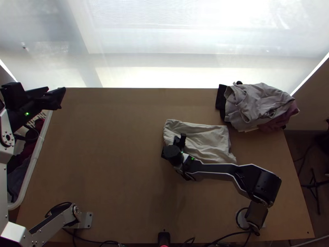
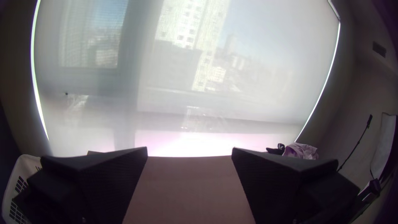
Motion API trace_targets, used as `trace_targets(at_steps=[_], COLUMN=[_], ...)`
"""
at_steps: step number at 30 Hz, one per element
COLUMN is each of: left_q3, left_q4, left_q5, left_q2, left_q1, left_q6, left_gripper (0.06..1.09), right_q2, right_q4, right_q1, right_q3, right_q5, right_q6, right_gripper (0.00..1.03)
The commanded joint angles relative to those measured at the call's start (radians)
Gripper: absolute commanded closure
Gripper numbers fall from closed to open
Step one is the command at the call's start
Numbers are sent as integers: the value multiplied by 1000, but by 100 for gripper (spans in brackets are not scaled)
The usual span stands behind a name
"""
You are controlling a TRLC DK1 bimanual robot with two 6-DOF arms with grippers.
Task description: Fold the t-shirt
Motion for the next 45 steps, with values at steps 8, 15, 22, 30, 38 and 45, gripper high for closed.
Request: trace_targets(at_steps=[8, 15, 22, 30, 38, 45], left_q3=[6, 13, 24, 24, 22, 45], left_q4=[-8, -46, -89, -117, -121, -123], left_q5=[0, -3, -12, -23, -31, -37], left_q2=[-26, -9, 4, -1, -9, -3], left_q1=[31, 29, 40, 45, 48, 46], left_q6=[-71, -94, -89, -81, -78, -78], left_gripper=[10, 11, 11, 11, 11, 11], right_q2=[-169, -148, -22, 96, 18, -24], right_q4=[33, 25, -21, -205, -218, -277], right_q1=[-242, -456, -600, -666, -768, -934], right_q3=[307, 535, 813, 1081, 1067, 1043], right_q5=[-10, -117, -228, -314, -335, -400], right_q6=[-19, -50, -41, 56, 84, 150], right_gripper=[100, 100, 100, 100, 100, 100])
